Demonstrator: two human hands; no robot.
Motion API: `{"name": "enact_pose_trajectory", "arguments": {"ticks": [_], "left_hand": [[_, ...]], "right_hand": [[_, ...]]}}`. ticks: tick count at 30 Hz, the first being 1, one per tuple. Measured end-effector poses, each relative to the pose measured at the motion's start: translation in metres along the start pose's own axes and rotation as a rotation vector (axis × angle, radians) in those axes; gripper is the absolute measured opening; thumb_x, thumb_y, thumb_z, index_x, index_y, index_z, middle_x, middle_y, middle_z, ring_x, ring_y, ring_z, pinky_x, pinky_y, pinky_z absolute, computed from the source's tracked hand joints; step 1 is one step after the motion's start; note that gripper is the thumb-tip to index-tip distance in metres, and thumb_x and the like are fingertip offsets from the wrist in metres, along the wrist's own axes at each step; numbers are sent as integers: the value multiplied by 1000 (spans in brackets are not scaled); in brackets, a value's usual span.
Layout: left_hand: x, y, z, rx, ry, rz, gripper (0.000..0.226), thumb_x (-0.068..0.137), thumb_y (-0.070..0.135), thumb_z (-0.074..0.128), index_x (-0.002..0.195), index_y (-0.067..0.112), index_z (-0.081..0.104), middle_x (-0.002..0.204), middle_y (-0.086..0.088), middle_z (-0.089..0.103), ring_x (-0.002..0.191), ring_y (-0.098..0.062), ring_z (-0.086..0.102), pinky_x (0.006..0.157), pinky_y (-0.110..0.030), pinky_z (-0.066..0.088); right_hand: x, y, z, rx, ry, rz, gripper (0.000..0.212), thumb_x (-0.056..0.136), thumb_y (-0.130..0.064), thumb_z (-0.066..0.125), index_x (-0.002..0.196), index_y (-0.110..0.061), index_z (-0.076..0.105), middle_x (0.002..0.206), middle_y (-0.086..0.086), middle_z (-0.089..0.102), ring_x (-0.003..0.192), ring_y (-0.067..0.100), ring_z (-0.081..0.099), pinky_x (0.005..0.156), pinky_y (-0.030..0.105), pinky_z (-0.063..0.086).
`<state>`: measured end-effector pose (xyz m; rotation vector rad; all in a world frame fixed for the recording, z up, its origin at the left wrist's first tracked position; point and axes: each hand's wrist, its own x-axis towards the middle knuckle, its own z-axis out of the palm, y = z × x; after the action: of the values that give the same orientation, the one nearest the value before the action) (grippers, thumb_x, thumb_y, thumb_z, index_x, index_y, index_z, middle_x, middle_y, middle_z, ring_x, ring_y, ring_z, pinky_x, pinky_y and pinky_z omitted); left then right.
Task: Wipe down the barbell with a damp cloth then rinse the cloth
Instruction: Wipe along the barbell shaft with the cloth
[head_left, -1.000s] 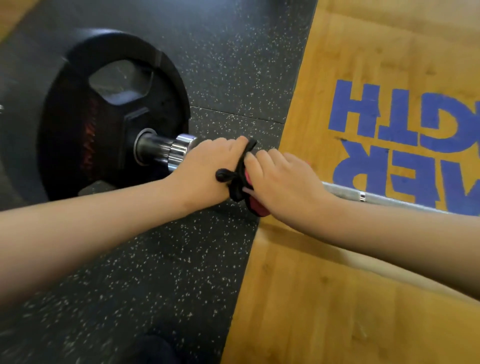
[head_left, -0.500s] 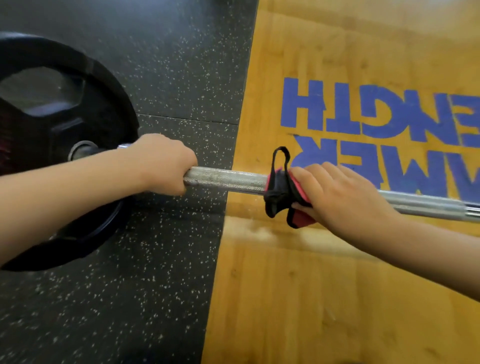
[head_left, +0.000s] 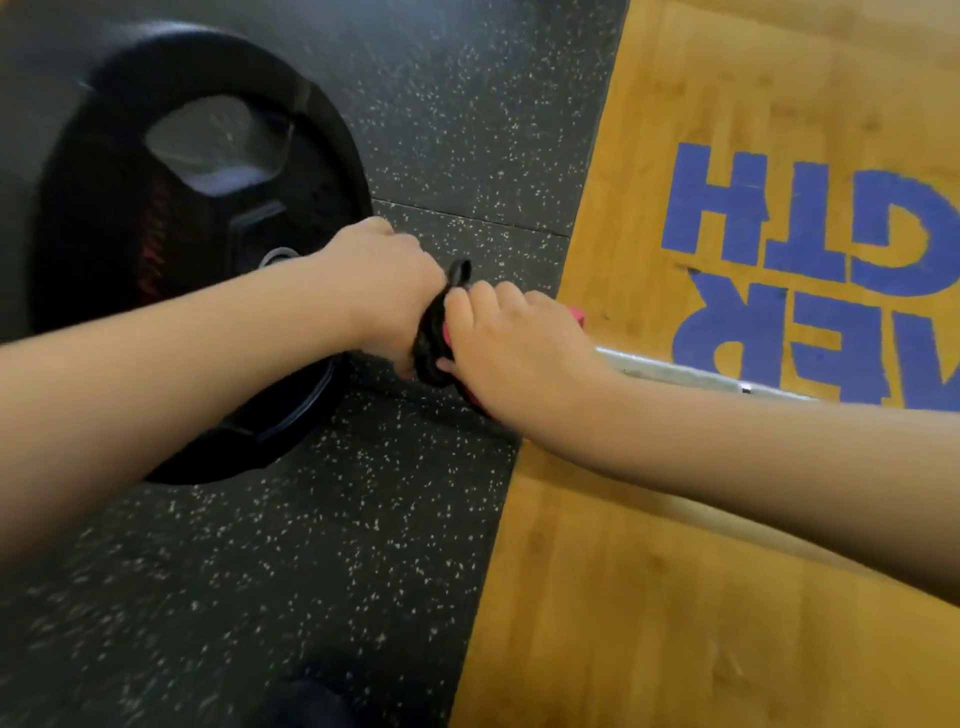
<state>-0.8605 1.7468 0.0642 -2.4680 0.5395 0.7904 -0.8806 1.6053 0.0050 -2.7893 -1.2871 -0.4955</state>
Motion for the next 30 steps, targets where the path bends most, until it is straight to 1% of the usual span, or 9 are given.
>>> {"name": "enact_pose_trajectory", "arguments": {"ticks": [2, 7, 11, 13, 15, 17, 21, 25, 30], "left_hand": [[-5, -7, 5, 22, 16, -41, 60, 70, 69, 64, 108, 24, 56, 110, 6, 53, 113, -17, 48, 105, -37, 34], [-10, -4, 6, 13, 133, -34, 57, 74, 72, 53, 103, 22, 56, 109, 6, 56, 112, -17, 49, 107, -37, 30], [-4, 10, -5, 5, 178, 41, 40, 80, 62, 50, 92, 25, 55, 96, 9, 59, 108, -14, 52, 113, -38, 20], [5, 21, -12, -93, 141, 106, 36, 77, 62, 54, 90, 28, 54, 86, 12, 58, 99, -13, 56, 111, -38, 25], [12, 29, -23, -265, 57, 148, 39, 72, 57, 68, 93, 30, 48, 79, 14, 55, 85, -13, 57, 90, -33, 42], [20, 31, -30, -421, -94, 156, 49, 72, 44, 78, 99, 31, 39, 76, 13, 53, 72, -7, 54, 62, -26, 41], [28, 29, -26, -732, -315, 191, 41, 78, 21, 77, 109, 21, 50, 77, 1, 65, 64, -16, 63, 57, -27, 51], [13, 37, -13, -555, 26, 91, 34, 85, 27, 66, 110, 27, 43, 78, 9, 55, 68, -8, 52, 58, -28, 41], [1, 59, 29, -342, 752, -26, 39, 67, 10, 74, 98, 9, 50, 55, 4, 46, 43, -21, 46, 40, -23, 22]], "right_hand": [[7, -6, 2, 1, 11, 4, 38, 71, -43, 74, 79, -8, 61, 67, 6, 60, 53, 22, 56, 49, 26, 23], [2, 5, -2, 41, 19, -48, 44, 69, -44, 75, 84, -5, 63, 67, 8, 60, 51, 23, 56, 48, 25, 23], [-18, 24, -9, -15, -20, -58, 44, 75, -47, 56, 88, -5, 65, 68, 7, 60, 52, 23, 56, 49, 26, 24], [-39, 40, -14, -62, -44, -48, 47, 79, -48, 47, 91, -6, 65, 69, 5, 58, 54, 22, 55, 47, 27, 28], [-65, 58, -18, -39, -55, -30, 50, 84, -46, 39, 95, -5, 64, 70, 6, 57, 55, 24, 54, 46, 28, 35], [-90, 76, -24, 5, -73, -17, 53, 86, -44, 34, 99, -1, 62, 72, 8, 57, 56, 26, 54, 46, 32, 42], [-121, 98, -35, 25, -119, -2, 53, 90, -44, 33, 109, 0, 57, 78, 10, 58, 62, 30, 57, 50, 37, 47], [-117, 96, -37, 39, -131, 25, 51, 90, -43, 40, 103, 2, 60, 74, 11, 58, 59, 31, 56, 48, 38, 47], [-91, 66, -30, -35, -117, 65, 46, 78, -44, 52, 89, 0, 62, 66, 11, 57, 54, 28, 54, 47, 30, 33]]}}
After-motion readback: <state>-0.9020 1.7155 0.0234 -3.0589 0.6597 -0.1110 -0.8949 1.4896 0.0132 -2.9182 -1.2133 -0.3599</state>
